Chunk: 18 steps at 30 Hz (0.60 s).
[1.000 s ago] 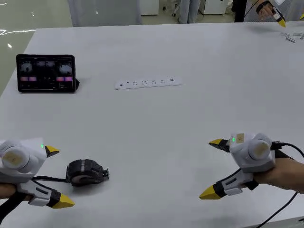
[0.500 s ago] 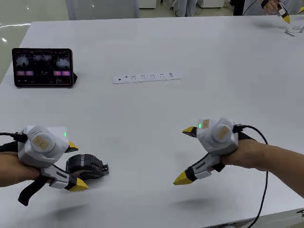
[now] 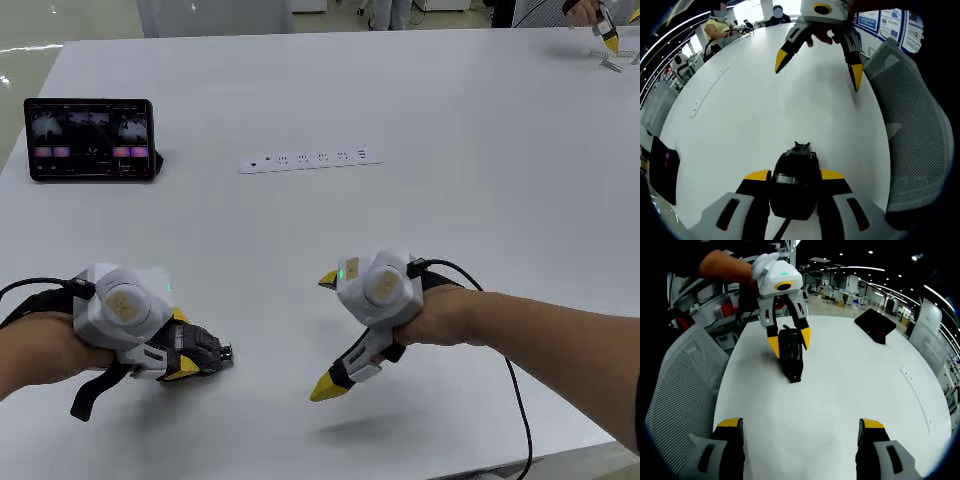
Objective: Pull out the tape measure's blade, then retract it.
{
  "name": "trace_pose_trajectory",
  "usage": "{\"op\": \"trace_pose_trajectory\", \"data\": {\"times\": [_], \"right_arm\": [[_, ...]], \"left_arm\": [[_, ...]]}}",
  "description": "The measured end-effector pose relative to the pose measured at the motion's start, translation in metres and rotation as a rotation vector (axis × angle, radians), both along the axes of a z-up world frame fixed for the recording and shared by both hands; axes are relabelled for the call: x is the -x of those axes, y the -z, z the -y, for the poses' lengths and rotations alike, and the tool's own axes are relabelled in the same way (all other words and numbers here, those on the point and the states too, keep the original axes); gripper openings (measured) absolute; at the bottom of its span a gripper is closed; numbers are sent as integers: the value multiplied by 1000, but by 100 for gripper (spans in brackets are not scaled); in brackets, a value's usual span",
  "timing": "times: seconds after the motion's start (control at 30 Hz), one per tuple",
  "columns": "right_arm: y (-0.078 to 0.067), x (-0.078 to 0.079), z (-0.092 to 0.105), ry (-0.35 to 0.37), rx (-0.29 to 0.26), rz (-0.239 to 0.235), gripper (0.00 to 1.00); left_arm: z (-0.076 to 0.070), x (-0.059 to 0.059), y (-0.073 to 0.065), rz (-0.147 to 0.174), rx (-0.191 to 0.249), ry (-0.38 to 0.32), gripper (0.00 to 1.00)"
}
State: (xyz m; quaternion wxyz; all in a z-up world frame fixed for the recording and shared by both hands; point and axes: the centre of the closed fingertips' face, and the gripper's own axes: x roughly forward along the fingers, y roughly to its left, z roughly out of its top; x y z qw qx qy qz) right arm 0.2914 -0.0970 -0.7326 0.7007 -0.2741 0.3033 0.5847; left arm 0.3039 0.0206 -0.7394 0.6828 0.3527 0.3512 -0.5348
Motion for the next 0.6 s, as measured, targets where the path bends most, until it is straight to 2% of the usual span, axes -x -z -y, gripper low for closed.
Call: {"op": "trace_pose_trajectory", "data": {"times": [0.13,0.23,0.33,0.4,0.5,0.6], "right_arm": [[-1,-4,-15,-11,-8,-5,92],[0,-9,-27,-24,-8,1,87],[1,-11,-40,-31,-21,-10,85],[6,-13,-48,-39,-21,-4,79],[13,-14,-59,-65,-13,0,68],[19,-15,-70,-87,-9,5,59]], "left_arm": [[0,-1,-1,2,5,5,31],[1,-2,0,1,14,0,31],[3,-2,1,13,4,-11,31],[1,-3,3,11,-20,-23,31],[1,-4,4,11,-46,-3,31],[-1,-6,5,-4,-45,1,31]]}}
